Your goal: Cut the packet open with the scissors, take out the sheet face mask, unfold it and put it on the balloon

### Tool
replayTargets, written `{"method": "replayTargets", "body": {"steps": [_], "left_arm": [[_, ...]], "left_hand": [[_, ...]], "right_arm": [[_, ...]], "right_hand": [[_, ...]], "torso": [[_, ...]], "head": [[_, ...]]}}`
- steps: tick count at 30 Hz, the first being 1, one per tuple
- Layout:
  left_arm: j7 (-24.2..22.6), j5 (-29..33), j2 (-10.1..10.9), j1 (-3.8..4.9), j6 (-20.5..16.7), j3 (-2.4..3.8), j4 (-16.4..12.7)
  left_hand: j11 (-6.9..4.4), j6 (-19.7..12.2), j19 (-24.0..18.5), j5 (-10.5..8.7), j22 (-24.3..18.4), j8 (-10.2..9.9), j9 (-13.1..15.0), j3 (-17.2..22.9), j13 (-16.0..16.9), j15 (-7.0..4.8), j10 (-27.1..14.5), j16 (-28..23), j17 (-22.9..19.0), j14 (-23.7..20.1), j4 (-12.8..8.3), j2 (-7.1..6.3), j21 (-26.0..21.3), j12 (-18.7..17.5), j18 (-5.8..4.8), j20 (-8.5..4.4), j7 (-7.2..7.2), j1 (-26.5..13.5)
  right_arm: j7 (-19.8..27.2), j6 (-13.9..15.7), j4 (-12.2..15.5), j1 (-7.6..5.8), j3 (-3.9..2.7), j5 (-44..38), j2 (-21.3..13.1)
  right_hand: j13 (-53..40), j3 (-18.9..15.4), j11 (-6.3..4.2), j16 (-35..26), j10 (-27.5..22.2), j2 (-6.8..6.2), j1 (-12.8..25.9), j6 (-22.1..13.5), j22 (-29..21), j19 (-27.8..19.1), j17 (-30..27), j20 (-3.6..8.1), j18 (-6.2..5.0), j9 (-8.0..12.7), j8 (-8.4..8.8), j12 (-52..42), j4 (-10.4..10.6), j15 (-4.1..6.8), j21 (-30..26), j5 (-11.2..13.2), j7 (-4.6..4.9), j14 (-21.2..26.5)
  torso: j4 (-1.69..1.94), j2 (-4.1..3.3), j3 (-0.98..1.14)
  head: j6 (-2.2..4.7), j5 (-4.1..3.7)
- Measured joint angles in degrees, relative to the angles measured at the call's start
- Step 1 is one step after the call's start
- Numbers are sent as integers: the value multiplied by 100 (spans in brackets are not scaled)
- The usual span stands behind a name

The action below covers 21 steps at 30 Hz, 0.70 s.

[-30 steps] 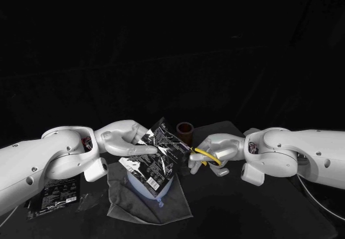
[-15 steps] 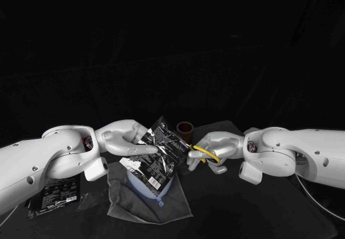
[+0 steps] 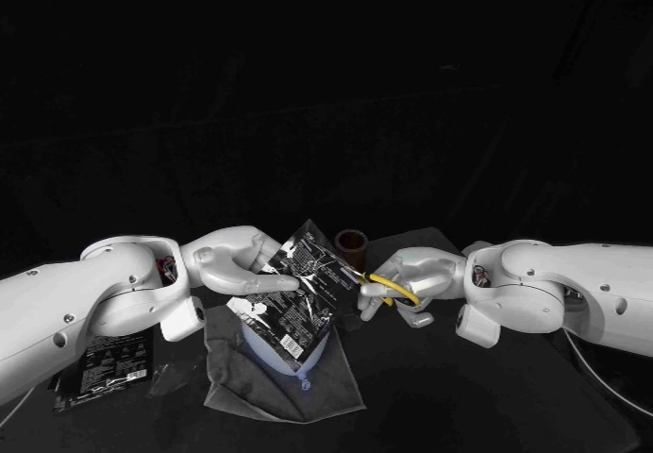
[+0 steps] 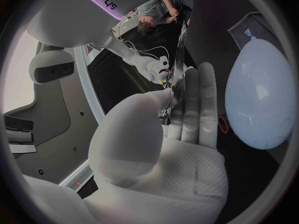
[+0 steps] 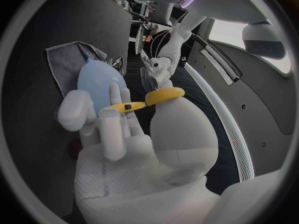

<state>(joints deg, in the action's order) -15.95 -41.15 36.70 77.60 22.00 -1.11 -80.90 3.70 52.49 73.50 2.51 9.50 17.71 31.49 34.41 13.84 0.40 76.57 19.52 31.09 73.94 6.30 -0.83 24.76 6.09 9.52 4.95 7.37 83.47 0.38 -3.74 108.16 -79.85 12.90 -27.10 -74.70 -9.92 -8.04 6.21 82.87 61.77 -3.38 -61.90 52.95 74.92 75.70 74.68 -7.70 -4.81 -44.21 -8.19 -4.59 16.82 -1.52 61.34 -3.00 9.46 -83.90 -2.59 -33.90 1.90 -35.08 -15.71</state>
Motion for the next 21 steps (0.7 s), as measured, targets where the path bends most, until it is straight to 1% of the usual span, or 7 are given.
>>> {"method": "replayTargets", "body": {"steps": [9,10,12,18,21], "left_arm": [[4,-45,2,0,25,1,-3],[6,-50,3,0,30,1,-6],[11,-59,2,0,44,1,-12],[21,-82,-2,0,79,1,-29],[26,-91,-1,0,94,1,-31]], "left_hand": [[1,-3,0,-12,0,1,0,0,5,-7,-1,0,0,9,0,0,0,-12,2,0,0,0],[1,-3,0,-13,-1,1,0,0,5,-7,-1,0,-1,9,0,0,0,-12,2,1,0,0],[2,-12,0,-16,-1,1,0,0,5,-7,-3,0,-1,9,0,0,0,-13,2,0,-8,0],[-13,-9,1,4,-1,16,0,0,5,-6,13,0,6,10,0,0,0,-15,3,1,-9,0],[-13,3,1,3,4,17,0,0,4,3,13,0,7,18,0,0,0,-15,4,1,0,0]], "right_arm": [[0,0,-13,1,0,3,38],[0,0,-16,1,0,3,46],[2,3,-29,2,-3,3,62],[10,15,-51,1,-9,5,111],[11,21,-55,1,-10,5,131]], "right_hand": [[0,0,3,0,3,0,0,0,-1,0,7,0,2,0,0,0,0,0,0,0,-1,0],[5,0,4,0,4,12,-12,0,0,0,7,0,-4,6,0,0,0,0,0,0,-1,0],[7,0,4,0,4,23,-23,0,0,0,7,0,-56,7,0,0,0,0,-22,0,-1,0],[40,-1,33,-1,-48,23,-23,0,2,0,0,0,-61,29,0,0,1,-13,-48,0,-1,-13],[62,-35,25,-1,-58,23,-23,-34,3,-21,-24,-21,-60,58,0,0,17,-22,-48,0,33,-22]], "torso": [[0,-1,3],[0,-1,3],[0,-1,2],[2,-1,0],[2,-1,-1]], "head": [[0,-25],[1,-26],[2,-30],[2,-36],[2,-37]]}}
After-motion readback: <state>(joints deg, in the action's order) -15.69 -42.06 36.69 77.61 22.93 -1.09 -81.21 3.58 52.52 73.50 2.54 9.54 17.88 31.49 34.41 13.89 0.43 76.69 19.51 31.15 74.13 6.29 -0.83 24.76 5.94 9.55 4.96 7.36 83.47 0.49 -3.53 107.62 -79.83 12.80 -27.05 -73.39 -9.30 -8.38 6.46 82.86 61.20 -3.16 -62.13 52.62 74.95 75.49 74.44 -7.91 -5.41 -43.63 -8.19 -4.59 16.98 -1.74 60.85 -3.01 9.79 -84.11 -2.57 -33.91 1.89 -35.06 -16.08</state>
